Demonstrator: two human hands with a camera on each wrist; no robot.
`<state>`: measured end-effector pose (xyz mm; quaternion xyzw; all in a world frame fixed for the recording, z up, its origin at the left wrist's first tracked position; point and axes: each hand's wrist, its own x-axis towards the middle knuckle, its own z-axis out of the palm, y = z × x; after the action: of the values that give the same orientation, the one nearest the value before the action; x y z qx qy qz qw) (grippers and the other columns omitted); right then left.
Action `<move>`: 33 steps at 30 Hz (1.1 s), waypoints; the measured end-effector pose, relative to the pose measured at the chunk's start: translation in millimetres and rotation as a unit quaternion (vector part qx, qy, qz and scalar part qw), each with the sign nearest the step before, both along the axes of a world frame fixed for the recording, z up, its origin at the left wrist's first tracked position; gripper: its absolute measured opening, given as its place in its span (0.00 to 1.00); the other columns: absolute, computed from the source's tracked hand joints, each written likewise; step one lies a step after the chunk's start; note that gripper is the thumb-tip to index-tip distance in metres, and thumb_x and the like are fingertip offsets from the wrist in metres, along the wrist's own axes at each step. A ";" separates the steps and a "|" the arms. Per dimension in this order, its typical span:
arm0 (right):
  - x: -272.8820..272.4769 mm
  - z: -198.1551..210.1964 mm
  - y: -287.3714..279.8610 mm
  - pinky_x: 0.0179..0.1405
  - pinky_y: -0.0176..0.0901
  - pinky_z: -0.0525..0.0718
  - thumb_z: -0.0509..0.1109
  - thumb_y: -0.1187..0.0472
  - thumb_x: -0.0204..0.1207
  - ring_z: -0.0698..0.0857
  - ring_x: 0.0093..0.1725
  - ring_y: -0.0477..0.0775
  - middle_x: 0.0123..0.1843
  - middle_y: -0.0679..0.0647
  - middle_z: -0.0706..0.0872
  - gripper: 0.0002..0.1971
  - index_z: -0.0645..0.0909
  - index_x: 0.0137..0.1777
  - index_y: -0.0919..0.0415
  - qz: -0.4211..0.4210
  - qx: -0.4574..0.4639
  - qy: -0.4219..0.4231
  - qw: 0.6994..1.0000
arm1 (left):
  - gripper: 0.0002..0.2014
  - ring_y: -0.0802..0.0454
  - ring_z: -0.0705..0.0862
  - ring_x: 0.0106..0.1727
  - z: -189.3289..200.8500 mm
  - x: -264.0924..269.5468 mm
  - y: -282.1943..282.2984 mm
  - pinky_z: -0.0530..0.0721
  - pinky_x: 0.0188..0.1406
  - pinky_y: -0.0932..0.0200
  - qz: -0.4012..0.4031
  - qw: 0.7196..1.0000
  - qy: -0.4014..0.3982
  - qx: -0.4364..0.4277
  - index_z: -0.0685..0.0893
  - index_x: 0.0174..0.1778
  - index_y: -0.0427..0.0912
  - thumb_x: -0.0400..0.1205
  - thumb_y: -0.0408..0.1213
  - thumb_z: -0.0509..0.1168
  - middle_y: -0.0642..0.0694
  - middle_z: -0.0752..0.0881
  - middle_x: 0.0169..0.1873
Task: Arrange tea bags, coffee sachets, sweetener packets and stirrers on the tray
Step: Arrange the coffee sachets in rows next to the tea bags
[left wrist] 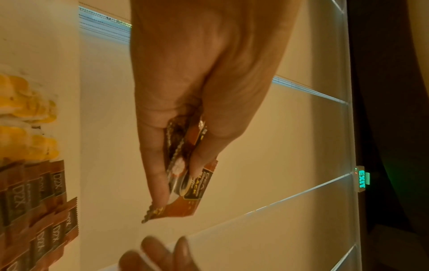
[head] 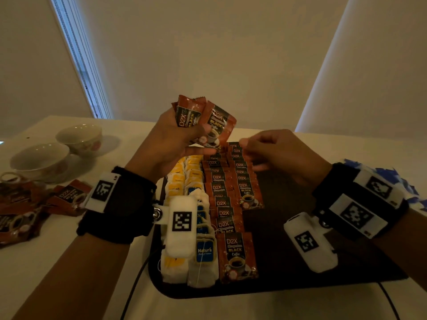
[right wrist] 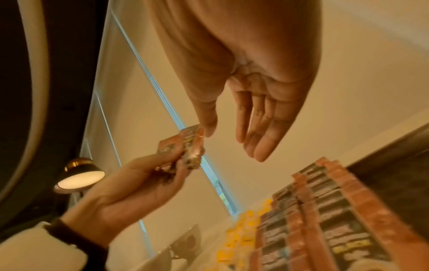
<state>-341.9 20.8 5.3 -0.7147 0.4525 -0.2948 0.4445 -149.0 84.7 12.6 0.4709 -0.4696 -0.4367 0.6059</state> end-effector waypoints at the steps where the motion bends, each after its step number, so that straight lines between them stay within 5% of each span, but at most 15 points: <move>1: 5.0 2.2 3.6 0.41 0.39 0.89 0.71 0.51 0.74 0.88 0.48 0.49 0.48 0.55 0.89 0.15 0.84 0.54 0.61 0.006 -0.003 -0.018 1.000 | 0.20 0.49 0.91 0.41 -0.7 -0.6 0.2 0.88 0.33 0.56 -0.004 1.000 -0.002 0.001 0.77 0.65 0.38 0.77 0.23 0.66 0.43 0.89 0.47; 7: 25.1 3.0 14.7 0.37 0.38 0.89 0.67 0.59 0.79 0.88 0.40 0.47 0.46 0.58 0.89 0.13 0.81 0.52 0.71 0.006 0.037 -0.100 0.994 | 0.21 0.48 0.90 0.41 -0.8 -5.1 1.8 0.89 0.33 0.55 -0.009 1.000 -0.023 0.019 0.76 0.65 0.36 0.76 0.23 0.68 0.41 0.88 0.47; 12: 33.6 3.8 16.3 0.33 0.40 0.88 0.63 0.62 0.82 0.84 0.37 0.49 0.41 0.56 0.84 0.07 0.77 0.44 0.64 -0.021 0.058 -0.118 0.991 | 0.07 0.49 0.91 0.41 1.9 -9.5 2.2 0.89 0.35 0.55 -0.001 0.999 0.000 0.044 0.79 0.55 0.42 0.82 0.31 0.63 0.42 0.88 0.47; 16: 34.5 7.5 15.8 0.34 0.44 0.89 0.61 0.63 0.83 0.83 0.37 0.49 0.41 0.56 0.83 0.06 0.76 0.45 0.63 -0.038 0.085 -0.135 0.986 | 0.06 0.48 0.91 0.41 2.2 -9.3 0.8 0.89 0.38 0.54 0.013 0.999 0.007 0.051 0.80 0.53 0.42 0.85 0.32 0.58 0.42 0.88 0.47; 23: -3.0 10.2 12.1 0.36 0.40 0.84 0.67 0.63 0.79 0.81 0.35 0.48 0.38 0.56 0.83 0.05 0.81 0.42 0.61 -0.066 0.077 0.073 0.992 | 0.11 0.47 0.90 0.47 1.9 -7.1 3.1 0.90 0.41 0.53 -0.014 0.999 -0.036 0.036 0.76 0.61 0.38 0.83 0.27 0.60 0.39 0.87 0.50; 29: -27.9 -10.0 15.4 0.36 0.37 0.82 0.66 0.67 0.78 0.81 0.37 0.48 0.40 0.57 0.83 0.04 0.80 0.42 0.62 -0.048 0.172 0.241 0.954 | 0.14 0.42 0.89 0.50 4.8 -8.7 5.5 0.90 0.40 0.55 -0.021 0.998 -0.049 0.021 0.75 0.66 0.36 0.84 0.27 0.59 0.35 0.87 0.54; 33: -27.2 -16.4 11.5 0.34 0.36 0.81 0.67 0.66 0.78 0.82 0.38 0.48 0.41 0.55 0.84 0.04 0.80 0.42 0.61 -0.043 0.177 0.280 0.943 | 0.15 0.42 0.90 0.50 6.5 -9.0 6.0 0.90 0.39 0.56 -0.019 0.999 -0.044 0.010 0.74 0.67 0.36 0.84 0.27 0.59 0.35 0.87 0.54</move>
<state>-369.1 32.3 -11.1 -0.6577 0.6341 -0.0169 0.4064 -157.9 90.8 19.1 0.4862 -0.5004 -0.4320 0.5715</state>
